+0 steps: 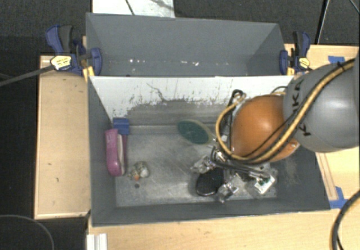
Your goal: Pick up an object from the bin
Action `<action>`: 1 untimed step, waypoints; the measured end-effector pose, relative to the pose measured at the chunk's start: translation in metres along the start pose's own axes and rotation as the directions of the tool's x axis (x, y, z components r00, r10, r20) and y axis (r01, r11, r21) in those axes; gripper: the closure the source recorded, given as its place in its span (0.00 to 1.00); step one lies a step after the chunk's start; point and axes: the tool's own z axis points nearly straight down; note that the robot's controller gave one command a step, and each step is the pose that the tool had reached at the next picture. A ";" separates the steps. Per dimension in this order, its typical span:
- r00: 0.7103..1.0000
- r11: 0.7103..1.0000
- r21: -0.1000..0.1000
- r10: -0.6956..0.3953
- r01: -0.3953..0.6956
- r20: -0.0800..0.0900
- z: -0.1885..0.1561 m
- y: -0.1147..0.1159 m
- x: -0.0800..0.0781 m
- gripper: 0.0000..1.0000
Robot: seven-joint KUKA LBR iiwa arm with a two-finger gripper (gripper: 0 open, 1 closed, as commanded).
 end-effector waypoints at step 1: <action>0.996 0.996 0.001 0.088 -0.088 -0.010 -0.144 -0.026 -0.015 1.00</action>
Offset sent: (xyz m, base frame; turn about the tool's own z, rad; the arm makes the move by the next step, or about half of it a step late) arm 0.0216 -0.0128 0.1402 0.0767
